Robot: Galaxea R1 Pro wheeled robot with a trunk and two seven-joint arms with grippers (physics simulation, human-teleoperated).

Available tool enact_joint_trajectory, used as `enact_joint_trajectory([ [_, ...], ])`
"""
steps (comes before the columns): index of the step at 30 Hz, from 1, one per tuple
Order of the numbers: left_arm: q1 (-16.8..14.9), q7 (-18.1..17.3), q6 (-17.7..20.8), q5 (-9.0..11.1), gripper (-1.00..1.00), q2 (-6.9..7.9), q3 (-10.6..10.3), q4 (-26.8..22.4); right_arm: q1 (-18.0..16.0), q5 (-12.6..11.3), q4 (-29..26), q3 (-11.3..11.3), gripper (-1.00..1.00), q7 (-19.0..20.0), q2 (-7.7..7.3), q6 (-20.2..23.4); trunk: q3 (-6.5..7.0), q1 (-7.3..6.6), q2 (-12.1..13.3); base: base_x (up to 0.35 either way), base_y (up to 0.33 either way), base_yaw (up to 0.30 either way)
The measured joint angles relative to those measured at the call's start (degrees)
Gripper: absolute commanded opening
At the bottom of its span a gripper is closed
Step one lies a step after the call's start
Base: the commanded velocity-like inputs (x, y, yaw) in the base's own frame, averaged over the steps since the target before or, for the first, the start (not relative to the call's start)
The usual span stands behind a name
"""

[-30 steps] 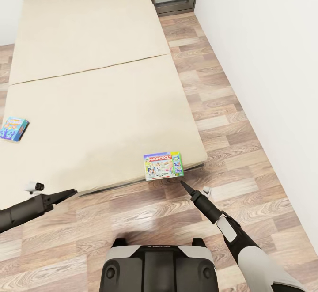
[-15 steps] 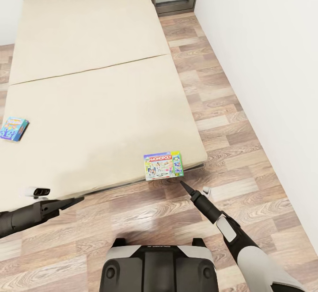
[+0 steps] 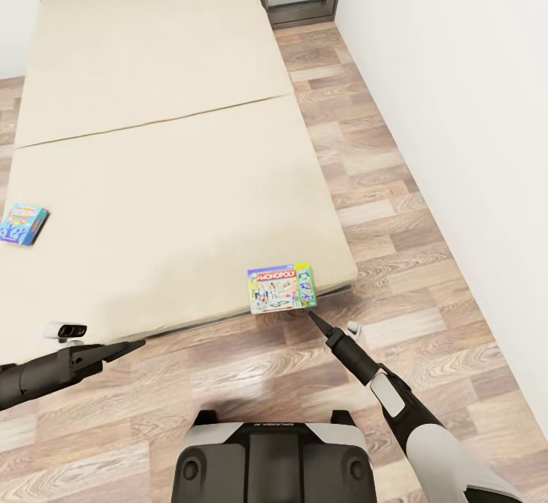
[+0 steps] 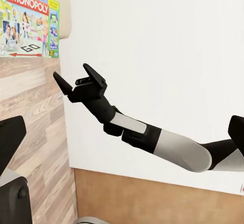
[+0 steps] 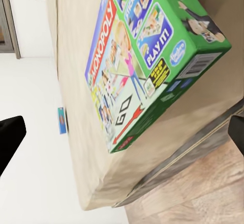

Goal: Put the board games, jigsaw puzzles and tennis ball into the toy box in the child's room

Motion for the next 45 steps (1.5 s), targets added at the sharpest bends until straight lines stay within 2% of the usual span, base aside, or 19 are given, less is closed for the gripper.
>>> enact_joint_trajectory([
  [45,0.0,0.0,0.0,0.0,1.00,-0.23,-0.1,0.0,0.0,0.0,1.4,-0.7,1.00,-0.2,-0.08,0.0,0.00,0.01,0.0,0.006,0.000,0.000],
])
